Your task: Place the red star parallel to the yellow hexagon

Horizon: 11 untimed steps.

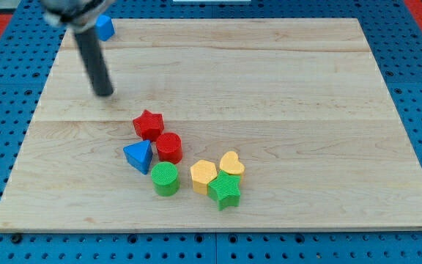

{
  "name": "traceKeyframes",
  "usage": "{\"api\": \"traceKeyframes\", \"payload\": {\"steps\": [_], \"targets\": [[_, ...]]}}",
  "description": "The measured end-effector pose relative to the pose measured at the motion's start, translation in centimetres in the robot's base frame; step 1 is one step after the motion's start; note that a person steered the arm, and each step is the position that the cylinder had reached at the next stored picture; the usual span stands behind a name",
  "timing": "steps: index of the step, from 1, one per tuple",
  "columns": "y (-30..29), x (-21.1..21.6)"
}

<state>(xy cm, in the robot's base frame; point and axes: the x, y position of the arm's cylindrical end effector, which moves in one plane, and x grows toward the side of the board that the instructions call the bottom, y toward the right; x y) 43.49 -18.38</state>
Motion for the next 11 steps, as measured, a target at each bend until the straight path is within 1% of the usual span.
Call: {"api": "traceKeyframes", "payload": {"steps": [1,2,3,4,5,6,7,8,9,10,11], "targets": [[5.9,4.6],[10.4,4.4],[15.0,1.6],[18.3,0.3],[14.9,-0.6],[7.4,0.1],[9.0,-1.8],[9.2,-2.3],[13.2,-2.3],[16.0,0.5],[18.7,-1.7]]}}
